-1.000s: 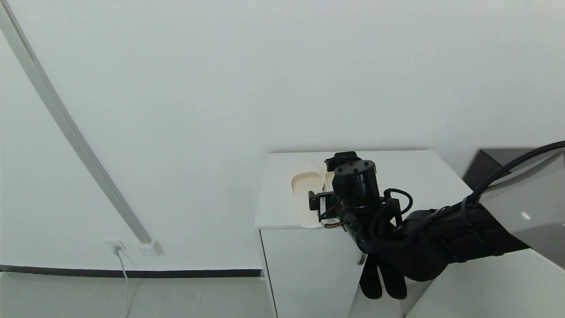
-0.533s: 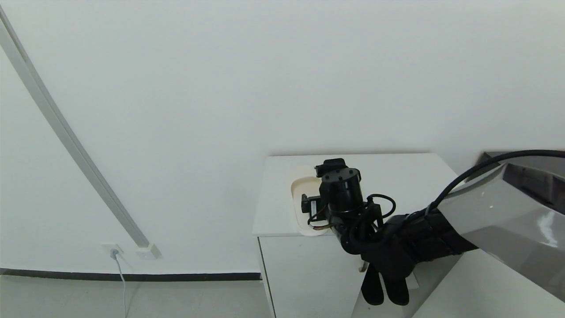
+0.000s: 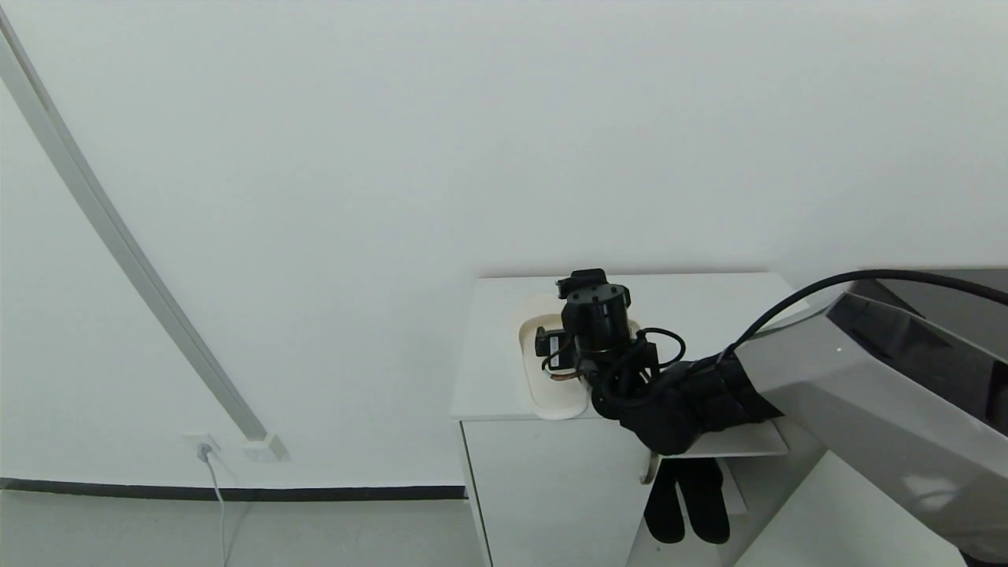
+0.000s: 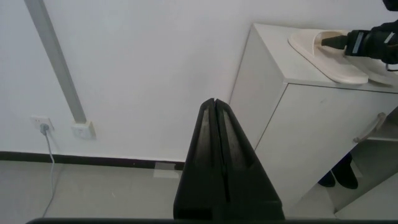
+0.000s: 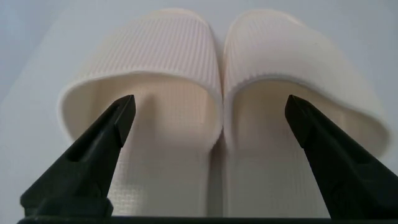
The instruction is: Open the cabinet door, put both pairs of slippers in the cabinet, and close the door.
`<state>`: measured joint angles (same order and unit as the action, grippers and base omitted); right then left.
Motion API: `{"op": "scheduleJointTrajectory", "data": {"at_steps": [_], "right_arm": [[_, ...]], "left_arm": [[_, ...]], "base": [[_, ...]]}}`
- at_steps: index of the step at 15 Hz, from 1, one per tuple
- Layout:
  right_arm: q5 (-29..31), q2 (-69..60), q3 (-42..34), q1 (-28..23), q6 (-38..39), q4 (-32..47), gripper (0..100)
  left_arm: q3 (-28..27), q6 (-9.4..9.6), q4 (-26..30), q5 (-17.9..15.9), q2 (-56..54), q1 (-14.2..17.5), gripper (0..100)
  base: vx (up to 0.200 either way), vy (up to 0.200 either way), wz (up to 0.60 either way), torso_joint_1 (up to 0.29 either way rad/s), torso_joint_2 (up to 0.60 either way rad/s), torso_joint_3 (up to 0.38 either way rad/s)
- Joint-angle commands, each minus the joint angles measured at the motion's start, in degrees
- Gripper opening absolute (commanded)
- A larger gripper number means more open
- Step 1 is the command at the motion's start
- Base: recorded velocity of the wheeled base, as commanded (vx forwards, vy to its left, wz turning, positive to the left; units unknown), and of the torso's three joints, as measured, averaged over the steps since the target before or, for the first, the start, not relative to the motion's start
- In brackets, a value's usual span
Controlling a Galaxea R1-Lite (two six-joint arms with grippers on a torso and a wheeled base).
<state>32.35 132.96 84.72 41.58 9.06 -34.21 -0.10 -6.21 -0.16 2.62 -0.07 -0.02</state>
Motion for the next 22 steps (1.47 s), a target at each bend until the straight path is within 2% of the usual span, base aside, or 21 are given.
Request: {"op": "scheduleJointTrajectory", "data": {"at_steps": [1,3,4,10,14,16,20,21,22], "right_arm": [[0.0,2.2,3.2,-0.3,0.0,0.6,100],[0.0,3.1,4.6,-0.4,-0.1,0.8,100],[0.0,3.4,4.7,-0.5,-0.1,0.8,0],[-0.4,4.2,5.4,-1.0,-0.4,0.7,0],[-0.4,-1.5,2.3,-0.5,-0.5,0.6,0],[-3.5,-10.3,-5.1,0.3,-2.4,0.3,0],[-14.5,-25.0,-24.4,2.0,-2.4,-1.5,0],[-18.3,-28.8,-30.2,2.2,-2.5,-3.1,0],[-25.8,-35.1,-39.6,2.2,-2.6,-5.4,0]], "left_arm": [[0.0,-0.04,0.0,0.0,0.1,0.0,0],[0.0,-0.04,0.0,0.2,0.1,0.0,0],[0.0,-0.04,0.0,0.2,0.1,0.0,0],[0.0,-0.04,0.0,0.2,0.1,0.0,0],[0.0,-0.04,0.0,0.2,0.1,0.0,0],[0.0,-0.04,0.0,0.2,0.1,0.0,0],[0.0,-0.04,0.0,0.2,0.1,0.0,0],[0.0,-0.04,0.0,0.2,0.1,0.0,0],[0.0,-0.04,0.0,0.3,0.1,0.0,0]], "base": [[0.000,0.000,0.00,0.000,0.00,0.000],[0.000,0.000,0.00,0.000,0.00,0.000],[0.000,0.000,0.00,0.000,0.00,0.000],[0.000,0.000,0.00,0.000,0.00,0.000],[0.000,0.000,0.00,0.000,0.00,0.000],[0.000,0.000,0.00,0.000,0.00,0.000],[0.000,0.000,0.00,0.000,0.00,0.000],[0.000,0.000,0.00,0.000,0.00,0.000],[0.000,0.000,0.00,0.000,0.00,0.000]]}}
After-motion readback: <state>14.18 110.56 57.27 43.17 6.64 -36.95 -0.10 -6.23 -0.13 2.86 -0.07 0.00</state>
